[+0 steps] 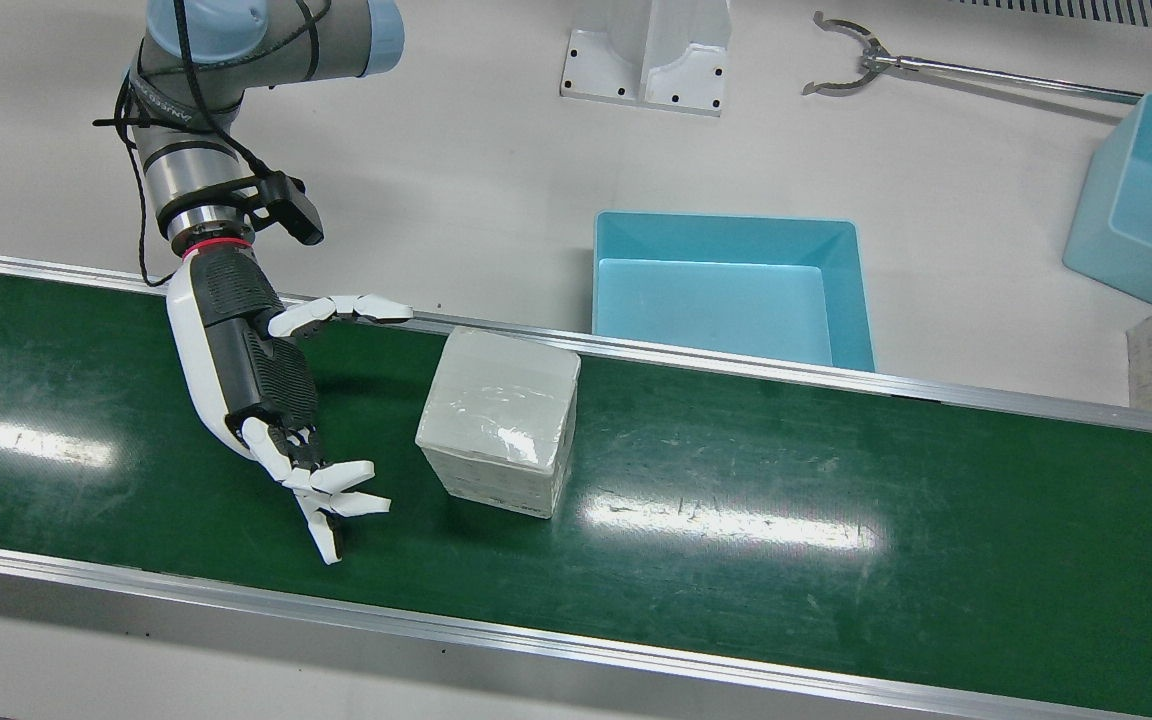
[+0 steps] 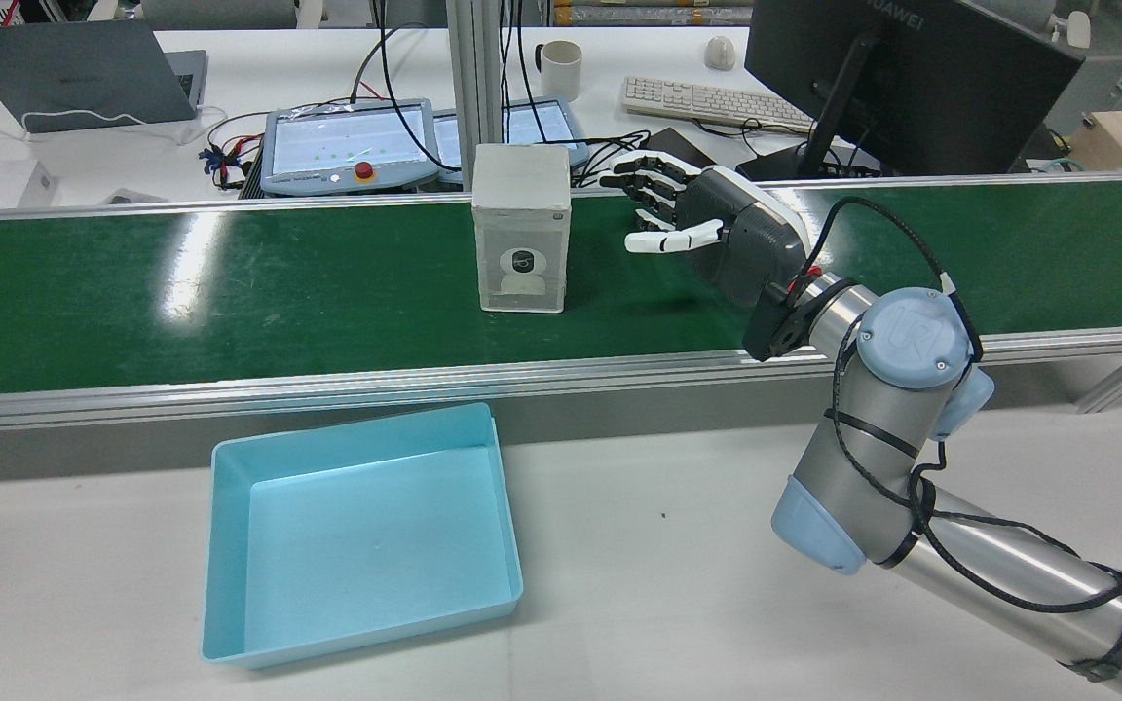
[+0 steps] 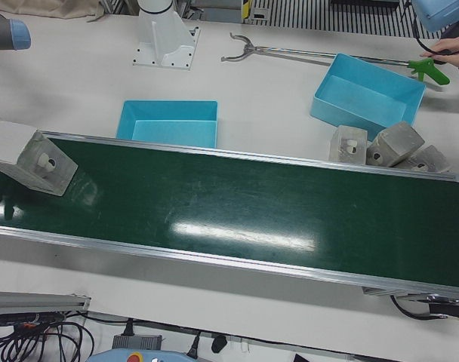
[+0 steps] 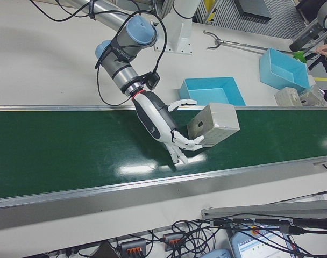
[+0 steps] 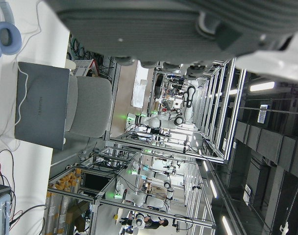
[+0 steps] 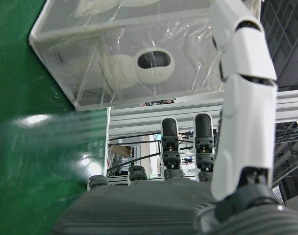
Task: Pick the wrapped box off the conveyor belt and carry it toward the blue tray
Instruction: 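Close the right hand around the white wrapped box on the belt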
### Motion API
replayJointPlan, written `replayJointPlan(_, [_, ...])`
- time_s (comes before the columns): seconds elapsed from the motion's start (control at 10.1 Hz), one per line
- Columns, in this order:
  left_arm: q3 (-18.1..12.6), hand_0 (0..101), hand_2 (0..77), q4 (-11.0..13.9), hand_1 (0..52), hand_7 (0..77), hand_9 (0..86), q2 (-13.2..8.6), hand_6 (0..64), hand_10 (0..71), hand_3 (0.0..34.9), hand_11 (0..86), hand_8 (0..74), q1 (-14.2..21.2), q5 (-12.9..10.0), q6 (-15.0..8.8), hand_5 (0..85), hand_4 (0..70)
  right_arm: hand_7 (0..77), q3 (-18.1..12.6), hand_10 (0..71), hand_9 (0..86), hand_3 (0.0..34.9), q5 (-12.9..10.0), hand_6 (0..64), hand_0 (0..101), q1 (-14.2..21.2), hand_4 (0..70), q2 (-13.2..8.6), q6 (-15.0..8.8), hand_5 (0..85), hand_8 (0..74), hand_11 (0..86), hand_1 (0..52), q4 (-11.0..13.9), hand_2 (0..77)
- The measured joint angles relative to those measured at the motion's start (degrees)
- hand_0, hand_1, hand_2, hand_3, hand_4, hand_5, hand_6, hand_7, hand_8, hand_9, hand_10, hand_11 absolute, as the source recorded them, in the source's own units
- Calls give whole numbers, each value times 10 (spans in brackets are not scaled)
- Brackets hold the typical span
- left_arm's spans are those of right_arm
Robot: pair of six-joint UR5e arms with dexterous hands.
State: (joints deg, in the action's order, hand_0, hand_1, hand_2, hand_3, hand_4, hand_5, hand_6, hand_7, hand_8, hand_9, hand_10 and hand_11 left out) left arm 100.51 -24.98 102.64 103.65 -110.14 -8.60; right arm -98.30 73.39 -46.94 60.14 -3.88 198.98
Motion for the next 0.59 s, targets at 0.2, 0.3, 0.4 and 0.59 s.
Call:
replayJointPlan(0.2, [0,0,5,0,0,0,0,0,0,0,0,0,0,0,0,0,11,0,251,-1,0,60,182,0,55,479,0,125,-1,0,349,0,5,164,0,202])
replayJointPlan(0.3, [0,0,5,0,0,0,0,0,0,0,0,0,0,0,0,0,11,0,251,-1,0,60,182,0,55,479,0,125,-2,0,349,0,5,164,0,202])
replayJointPlan(0.4, [0,0,5,0,0,0,0,0,0,0,0,0,0,0,0,0,11,0,251,-1,0,60,182,-1,55,478,0,125,-2,0,349,0,5,153,0,202])
replayJointPlan(0.59, [0,0,5,0,0,0,0,0,0,0,0,0,0,0,0,0,11,0,251,-1,0,60,182,-1,55,478,1,131,-4,0,349,0,5,153,0,202])
